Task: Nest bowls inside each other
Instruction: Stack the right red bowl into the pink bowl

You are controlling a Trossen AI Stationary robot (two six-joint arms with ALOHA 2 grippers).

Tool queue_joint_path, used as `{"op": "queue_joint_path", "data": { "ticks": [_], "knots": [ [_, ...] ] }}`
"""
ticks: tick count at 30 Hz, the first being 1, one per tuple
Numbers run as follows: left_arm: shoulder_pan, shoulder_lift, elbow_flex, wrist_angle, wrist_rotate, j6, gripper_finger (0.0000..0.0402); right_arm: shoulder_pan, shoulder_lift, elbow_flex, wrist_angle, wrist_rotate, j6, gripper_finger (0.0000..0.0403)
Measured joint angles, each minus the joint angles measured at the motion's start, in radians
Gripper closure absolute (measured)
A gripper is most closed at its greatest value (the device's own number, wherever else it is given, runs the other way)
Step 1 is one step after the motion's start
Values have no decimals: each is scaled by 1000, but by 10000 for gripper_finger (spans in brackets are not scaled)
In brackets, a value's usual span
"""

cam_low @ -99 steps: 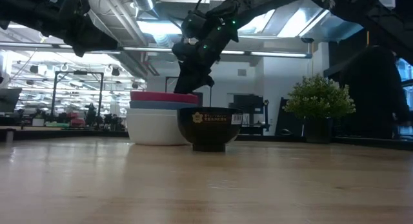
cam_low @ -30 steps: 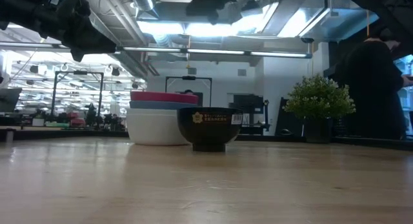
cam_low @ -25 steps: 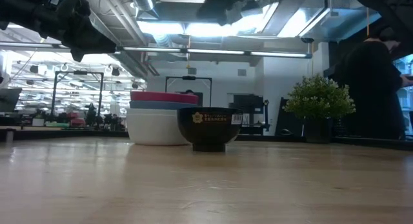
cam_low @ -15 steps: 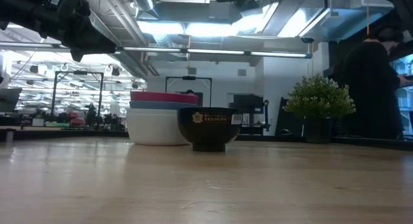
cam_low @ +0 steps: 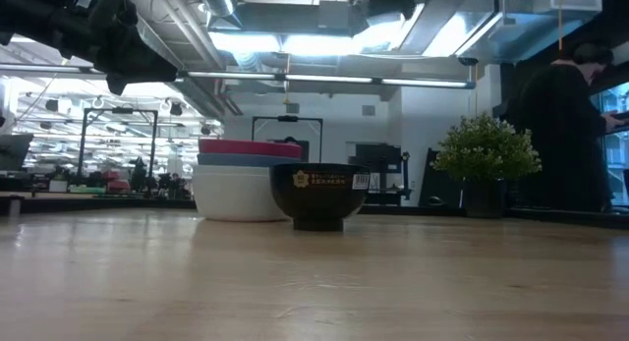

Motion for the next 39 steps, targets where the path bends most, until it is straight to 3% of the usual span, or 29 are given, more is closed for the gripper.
{"op": "queue_joint_path", "data": {
  "ticks": [4, 8, 20, 30, 39],
  "knots": [
    [0, 0, 0, 3, -6, -1, 317, -4, -242, -374, 296, 54, 84, 354],
    [0, 0, 0, 7, -12, -5, 317, -6, -426, -643, 431, 74, 164, 354],
    [0, 0, 0, 50, -18, -1, 317, 41, -863, -1147, 588, 83, 350, 354],
    [0, 0, 0, 50, -19, 2, 317, 91, -1104, -1346, 613, 80, 378, 354],
    [0, 0, 0, 50, -18, 2, 317, 94, -1191, -1402, 618, 80, 381, 354]
  ]
}}
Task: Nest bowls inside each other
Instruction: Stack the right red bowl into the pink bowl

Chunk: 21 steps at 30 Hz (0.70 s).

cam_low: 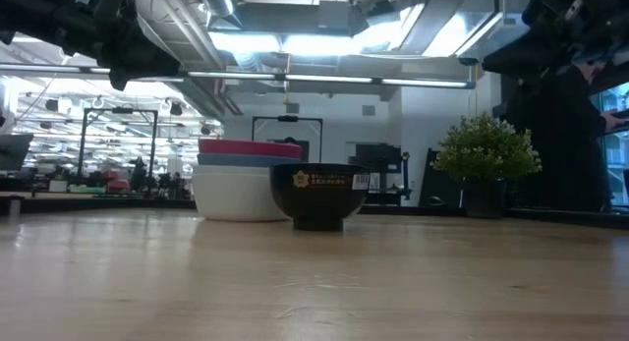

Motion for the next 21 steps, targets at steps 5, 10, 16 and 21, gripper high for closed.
{"op": "queue_joint_path", "data": {
  "ticks": [5, 10, 16, 21],
  "knots": [
    [0, 0, 0, 0, 0, -2, 317, 0, 1, 0, 40, 0, 21, 354],
    [0, 0, 0, 0, 0, -3, 317, 0, 1, 0, 39, 0, 27, 354],
    [0, 0, 0, 0, 0, -3, 317, -1, 1, 0, -7, -96, 112, 354],
    [0, 0, 0, 0, 0, -3, 317, 0, 2, 0, -149, -173, 132, 354]
  ]
}}
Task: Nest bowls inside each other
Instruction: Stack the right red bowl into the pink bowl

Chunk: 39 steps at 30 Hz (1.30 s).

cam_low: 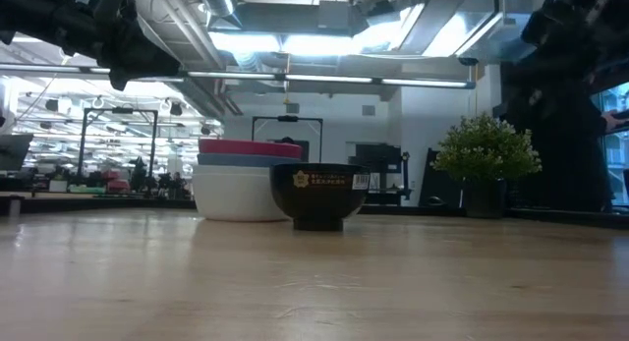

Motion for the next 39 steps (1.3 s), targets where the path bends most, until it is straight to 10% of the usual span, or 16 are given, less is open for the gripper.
{"op": "queue_joint_path", "data": {
  "ticks": [23, 39],
  "knots": [
    [0, 0, 0, 0, -17, -4, 317, 0, 0, 286, -730, -47, 23, 354],
    [0, 0, 0, 0, -19, -7, 317, 0, 7, 261, -806, -98, 215, 318]
  ]
}}
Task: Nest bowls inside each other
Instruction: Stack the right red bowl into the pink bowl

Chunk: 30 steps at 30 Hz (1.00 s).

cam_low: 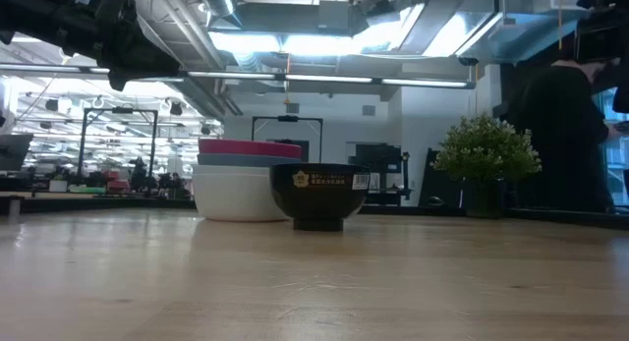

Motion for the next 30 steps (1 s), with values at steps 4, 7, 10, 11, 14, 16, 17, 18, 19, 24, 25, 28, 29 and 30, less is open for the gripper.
{"op": "queue_joint_path", "data": {
  "ticks": [4, 7, 10, 11, 14, 16, 17, 18, 19, 24, 25, 28, 29, 30],
  "knots": [
    [0, 0, 0, 0, 0, -1, 317, 0, 28, 0, 23, -9, 23, 291],
    [0, 0, 0, 0, -5, -1, 317, 0, 61, 0, 75, -29, -20, 273],
    [0, 0, 0, 0, -7, -1, 317, 0, 94, 0, 116, -27, -140, 263],
    [0, 0, 0, 0, -7, -1, 317, 0, 107, 1, 115, -21, -174, 261],
    [0, 0, 0, 0, -7, -31, 317, 0, 153, 30, 89, 14, -257, 258],
    [0, 0, 0, 0, -6, -53, 317, 0, 190, 58, 35, 43, -310, 258],
    [0, 0, 0, 0, -3, -63, 317, 0, 209, 75, 9, 60, -331, 258],
    [0, 0, 0, 0, 0, -70, 317, 0, 227, 95, -13, 71, -353, 258],
    [0, 0, 0, 0, 2, -72, 317, 0, 245, 114, -36, 82, -375, 258],
    [0, 0, 0, 0, 3, -75, 317, 1, 314, 182, -140, 114, -475, 259],
    [0, 0, 0, 0, 3, -75, 317, 1, 326, 190, -164, 114, -493, 259],
    [0, 0, 0, 0, 3, -75, 317, 2, 361, 203, -240, 124, -533, 259],
    [0, 0, 0, 0, 2, -75, 317, 6, 372, 203, -266, 134, -536, 259],
    [0, 0, 0, 0, 2, -75, 317, 11, 384, 203, -289, 140, -536, 259]
  ]
}}
